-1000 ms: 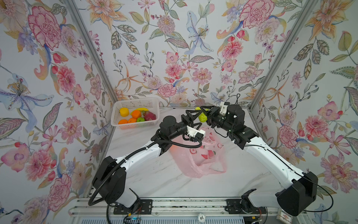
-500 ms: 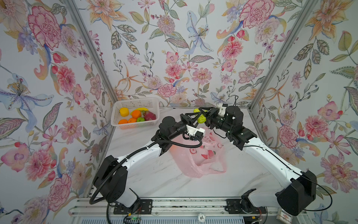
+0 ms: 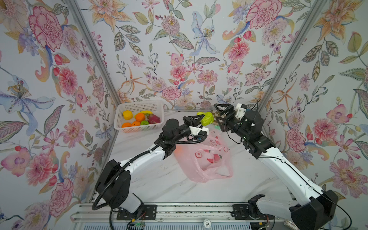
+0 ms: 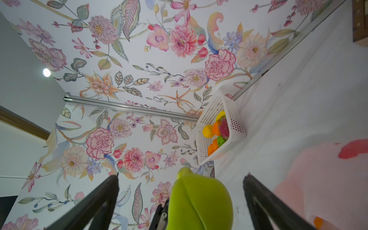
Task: Untie the knot of the plastic bag and take out the fruit
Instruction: Place the fruit in the basket.
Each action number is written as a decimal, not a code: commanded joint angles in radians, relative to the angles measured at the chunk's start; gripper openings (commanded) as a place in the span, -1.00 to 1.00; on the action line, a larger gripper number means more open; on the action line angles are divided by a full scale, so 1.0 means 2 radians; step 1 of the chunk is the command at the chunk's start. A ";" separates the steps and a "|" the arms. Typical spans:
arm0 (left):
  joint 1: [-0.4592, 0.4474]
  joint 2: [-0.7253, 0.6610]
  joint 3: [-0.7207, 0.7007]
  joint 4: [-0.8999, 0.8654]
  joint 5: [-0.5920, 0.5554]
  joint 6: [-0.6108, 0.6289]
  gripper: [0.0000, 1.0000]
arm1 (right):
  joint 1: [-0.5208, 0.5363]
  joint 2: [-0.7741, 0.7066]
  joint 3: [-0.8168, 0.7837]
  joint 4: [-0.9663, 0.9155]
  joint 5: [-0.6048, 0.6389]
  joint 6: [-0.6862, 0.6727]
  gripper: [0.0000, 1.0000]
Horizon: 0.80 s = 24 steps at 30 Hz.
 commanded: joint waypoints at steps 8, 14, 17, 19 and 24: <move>0.128 0.008 0.097 -0.176 -0.095 -0.283 -0.51 | -0.023 -0.053 -0.026 -0.042 0.043 -0.107 0.98; 0.206 0.069 0.184 -0.313 -0.169 -0.403 -0.45 | -0.024 -0.052 -0.042 -0.052 0.030 -0.113 0.98; 0.235 0.115 0.258 -0.416 -0.221 -0.449 -0.44 | -0.026 -0.050 -0.045 -0.060 0.025 -0.116 0.98; 0.262 0.147 0.305 -0.471 -0.229 -0.491 -0.43 | -0.027 -0.048 -0.048 -0.064 0.021 -0.119 0.98; 0.319 0.210 0.376 -0.524 -0.231 -0.544 -0.43 | -0.027 -0.047 -0.050 -0.069 0.014 -0.122 0.98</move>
